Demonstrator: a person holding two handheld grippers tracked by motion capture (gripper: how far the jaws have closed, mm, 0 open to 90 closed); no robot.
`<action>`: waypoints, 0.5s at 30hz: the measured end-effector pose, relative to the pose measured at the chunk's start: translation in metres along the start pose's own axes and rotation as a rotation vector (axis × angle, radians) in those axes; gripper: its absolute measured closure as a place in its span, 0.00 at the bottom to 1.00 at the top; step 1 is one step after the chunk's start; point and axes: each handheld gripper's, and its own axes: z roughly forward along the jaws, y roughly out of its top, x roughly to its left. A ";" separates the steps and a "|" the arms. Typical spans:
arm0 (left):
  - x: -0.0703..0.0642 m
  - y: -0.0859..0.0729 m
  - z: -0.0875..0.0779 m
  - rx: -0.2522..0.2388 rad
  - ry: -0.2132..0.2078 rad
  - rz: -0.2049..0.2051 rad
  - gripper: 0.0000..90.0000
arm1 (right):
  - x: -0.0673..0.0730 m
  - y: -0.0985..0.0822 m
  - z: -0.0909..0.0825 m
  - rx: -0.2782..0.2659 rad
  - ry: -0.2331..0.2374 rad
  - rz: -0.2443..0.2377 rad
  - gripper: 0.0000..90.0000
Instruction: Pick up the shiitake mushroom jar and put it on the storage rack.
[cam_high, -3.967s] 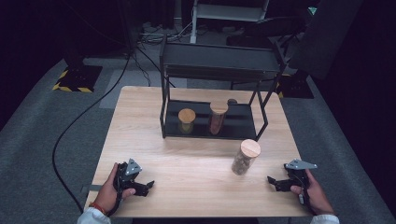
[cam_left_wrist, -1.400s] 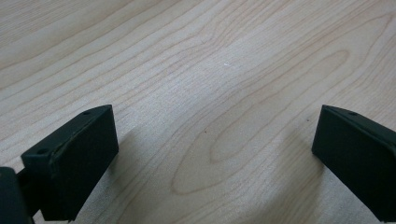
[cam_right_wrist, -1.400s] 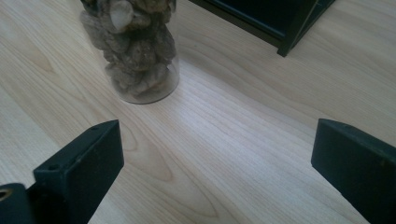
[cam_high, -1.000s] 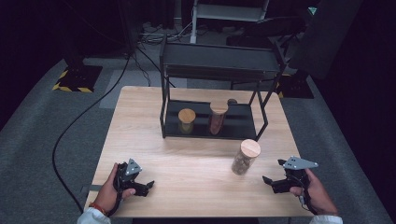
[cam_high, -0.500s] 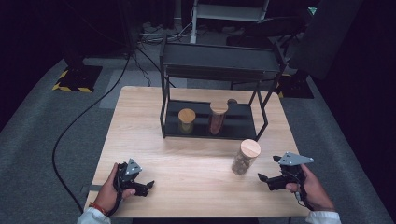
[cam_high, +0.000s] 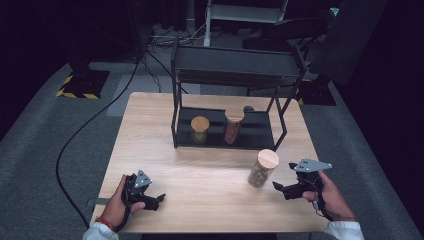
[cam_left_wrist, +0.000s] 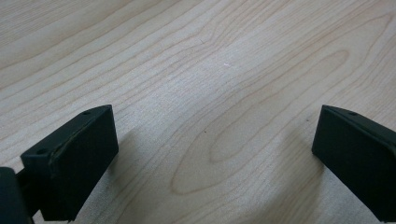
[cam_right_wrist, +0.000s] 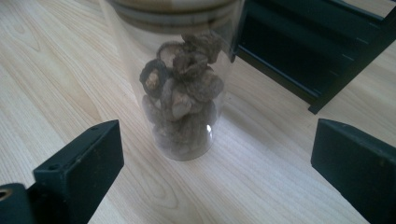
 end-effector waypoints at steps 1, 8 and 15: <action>0.000 0.000 0.000 0.000 0.000 0.000 0.00 | 0.000 0.001 0.000 -0.002 -0.001 -0.004 0.03; 0.000 0.000 0.000 0.000 0.000 0.000 0.00 | 0.001 0.011 -0.001 -0.008 0.006 -0.019 0.03; 0.000 0.000 0.000 0.000 0.000 0.001 0.00 | 0.001 0.020 0.001 -0.009 0.018 -0.020 0.03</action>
